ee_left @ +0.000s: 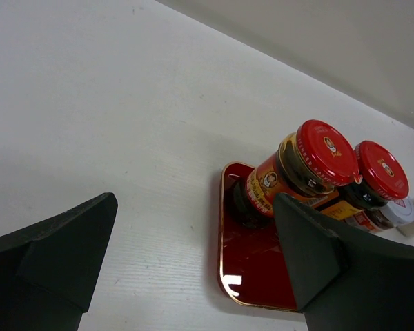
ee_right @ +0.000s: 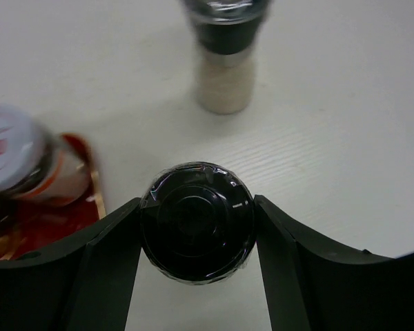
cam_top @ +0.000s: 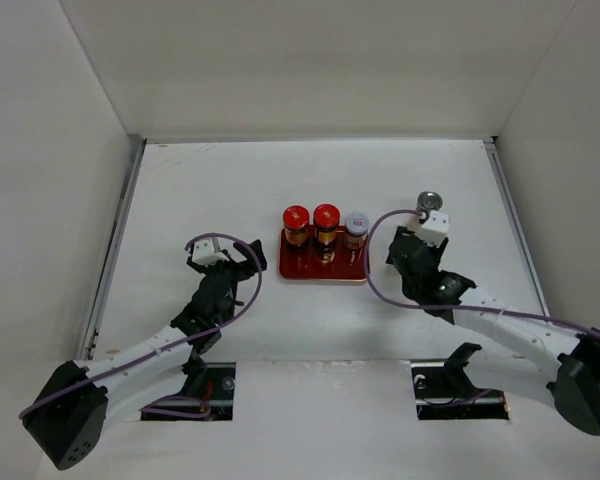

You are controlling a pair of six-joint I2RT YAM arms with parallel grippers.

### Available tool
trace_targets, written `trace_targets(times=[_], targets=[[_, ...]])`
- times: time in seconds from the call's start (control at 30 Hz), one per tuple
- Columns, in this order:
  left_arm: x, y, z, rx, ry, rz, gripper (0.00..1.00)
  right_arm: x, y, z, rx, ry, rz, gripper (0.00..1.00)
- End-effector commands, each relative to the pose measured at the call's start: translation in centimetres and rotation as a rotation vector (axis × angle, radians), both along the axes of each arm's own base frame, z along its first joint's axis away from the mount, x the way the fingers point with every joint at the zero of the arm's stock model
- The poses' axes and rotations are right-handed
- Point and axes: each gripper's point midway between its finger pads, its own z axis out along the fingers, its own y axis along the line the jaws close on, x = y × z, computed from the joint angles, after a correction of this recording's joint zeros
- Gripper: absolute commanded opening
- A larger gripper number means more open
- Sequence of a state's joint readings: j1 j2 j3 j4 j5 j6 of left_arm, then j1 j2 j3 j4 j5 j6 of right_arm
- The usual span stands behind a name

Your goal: Organize the condiment bottles

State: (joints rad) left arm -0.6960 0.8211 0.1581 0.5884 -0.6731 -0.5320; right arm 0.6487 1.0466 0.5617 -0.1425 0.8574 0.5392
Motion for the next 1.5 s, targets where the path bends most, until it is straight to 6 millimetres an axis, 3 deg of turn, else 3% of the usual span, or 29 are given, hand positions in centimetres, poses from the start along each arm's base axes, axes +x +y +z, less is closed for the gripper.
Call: trace_targets(times=[0.0, 0.23, 0.33, 0.4, 0.53, 0.8, 0.97, 1.13, 1.2, 1.27, 1.37, 1.47], targets=[[0.3, 0.3, 0.9, -0.040, -0.031, 0.029, 1.00, 0.0, 6.2, 4.7, 0.102, -0.110, 0.155, 0.52], [0.0, 1.3, 0.9, -0.042, -0.041, 0.073, 1.00, -0.4, 20.1, 8.3, 0.164, -0.202, 0.468, 0.53], [-0.1, 1.8, 1.0, -0.048, -0.050, 0.084, 1.00, 0.2, 24.0, 9.4, 0.155, -0.248, 0.540, 0.53], [0.0, 1.8, 1.0, -0.049, -0.049, 0.079, 1.00, 0.9, 25.6, 9.6, 0.149, -0.259, 0.552, 0.53], [0.0, 1.8, 1.0, -0.053, -0.051, 0.078, 1.00, 2.0, 27.7, 8.1, 0.099, -0.240, 0.563, 0.54], [0.1, 1.5, 0.8, -0.047, -0.041, 0.061, 1.00, 2.5, 28.3, 3.7, 0.044, -0.168, 0.567, 0.58], [0.1, 1.4, 0.8, -0.051, -0.043, 0.057, 1.00, 2.4, 27.8, 3.0, 0.028, -0.140, 0.552, 0.79], [0.1, 1.7, 0.9, -0.052, -0.046, 0.064, 1.00, 1.2, 25.0, 6.9, 0.069, -0.188, 0.526, 0.96], [0.0, 1.6, 1.1, -0.054, -0.048, 0.063, 1.00, 0.4, 21.9, 8.3, 0.085, -0.213, 0.473, 0.96], [0.1, 1.5, 1.0, -0.048, -0.040, 0.060, 1.00, 0.8, 17.3, 8.9, 0.106, -0.234, 0.371, 0.93], [0.1, 0.5, 1.0, -0.028, -0.019, 0.028, 1.00, 3.0, 9.6, 8.5, 0.125, -0.247, 0.187, 0.84], [0.2, 0.4, 0.9, -0.031, -0.023, 0.029, 1.00, 5.9, 2.8, 7.9, 0.102, -0.218, 0.027, 0.87]])
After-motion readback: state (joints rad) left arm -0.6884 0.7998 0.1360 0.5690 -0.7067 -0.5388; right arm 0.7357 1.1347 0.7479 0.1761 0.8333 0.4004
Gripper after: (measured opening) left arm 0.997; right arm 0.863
